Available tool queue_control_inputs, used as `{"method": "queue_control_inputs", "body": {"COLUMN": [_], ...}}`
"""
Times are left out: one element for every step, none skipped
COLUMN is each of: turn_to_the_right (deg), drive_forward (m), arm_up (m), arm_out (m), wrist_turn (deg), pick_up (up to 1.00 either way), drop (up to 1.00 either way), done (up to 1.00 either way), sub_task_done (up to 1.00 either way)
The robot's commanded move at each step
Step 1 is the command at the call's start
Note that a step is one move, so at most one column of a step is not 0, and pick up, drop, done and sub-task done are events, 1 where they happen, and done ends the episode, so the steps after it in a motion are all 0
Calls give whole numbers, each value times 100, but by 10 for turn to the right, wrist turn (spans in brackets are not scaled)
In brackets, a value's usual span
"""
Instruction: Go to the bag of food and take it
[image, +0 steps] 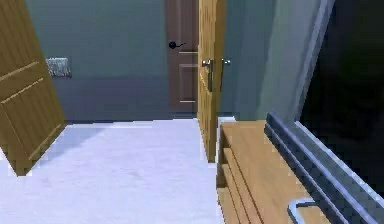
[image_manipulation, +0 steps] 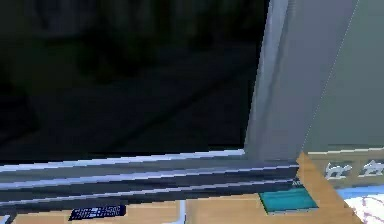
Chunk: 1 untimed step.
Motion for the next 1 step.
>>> {"method": "queue_control_inputs", "body": {"turn_to_the_right": [-450], "drive_forward": [0], "arm_up": [0], "arm_out": [0], "wrist_turn": [0], "pick_up": [0], "drop": [0], "done": [0], "sub_task_done": [0]}}
